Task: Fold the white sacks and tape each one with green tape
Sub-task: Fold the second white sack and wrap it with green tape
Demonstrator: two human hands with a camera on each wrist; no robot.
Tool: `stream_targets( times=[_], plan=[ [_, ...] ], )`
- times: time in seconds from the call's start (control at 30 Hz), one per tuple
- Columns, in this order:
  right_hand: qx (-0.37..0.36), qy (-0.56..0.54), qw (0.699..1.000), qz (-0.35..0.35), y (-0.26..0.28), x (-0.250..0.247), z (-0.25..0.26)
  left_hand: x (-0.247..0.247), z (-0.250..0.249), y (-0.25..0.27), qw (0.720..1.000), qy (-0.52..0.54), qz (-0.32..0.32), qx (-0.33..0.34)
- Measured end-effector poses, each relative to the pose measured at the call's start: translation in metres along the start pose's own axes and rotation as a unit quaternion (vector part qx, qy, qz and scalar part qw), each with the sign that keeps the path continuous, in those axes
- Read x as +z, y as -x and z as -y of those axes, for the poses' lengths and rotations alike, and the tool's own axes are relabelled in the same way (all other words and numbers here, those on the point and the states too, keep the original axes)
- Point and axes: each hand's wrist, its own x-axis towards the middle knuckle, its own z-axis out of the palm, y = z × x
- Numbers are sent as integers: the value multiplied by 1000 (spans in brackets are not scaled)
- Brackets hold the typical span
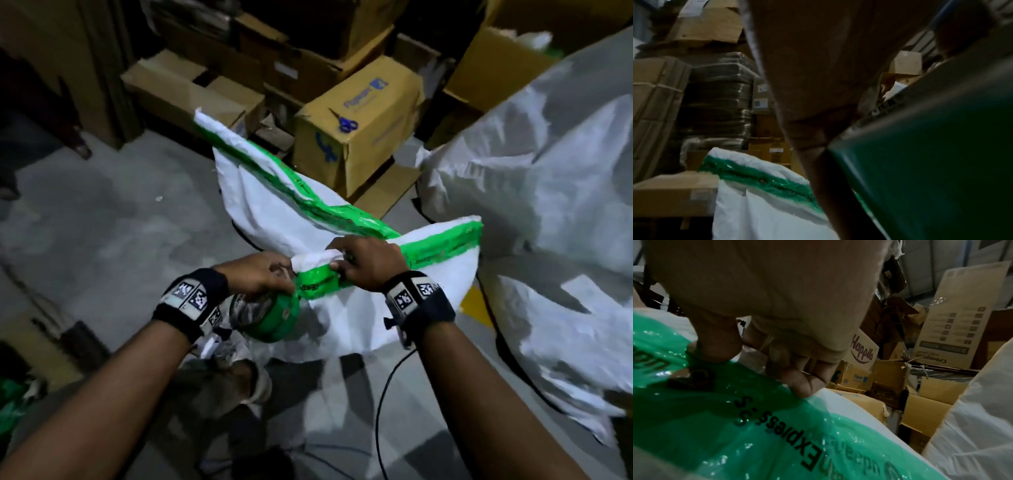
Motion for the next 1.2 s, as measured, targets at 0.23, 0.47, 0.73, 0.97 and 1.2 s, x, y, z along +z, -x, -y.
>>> stream_targets(
  times=[0.23,0.47,0.73,0.97,1.2],
  plan=[
    [-11,-61,998,20,-60,2,0,-30,-8,-7,983,-173,-45,-46],
    [-24,-247,954,167,-167,-55,-27,-46,-13,-3,967,-231,-65,-86],
    [180,-6,978,-107,-343,-100,-107,-52,-34,-24,958,-276,-61,-45],
    [175,154,970,-71,-379,-58,-113,-54,-32,-27,958,-274,-71,-45],
    [194,-90,974,-76,-280,-93,-69,-52,-27,-31,955,-287,-43,-55]
  ],
)
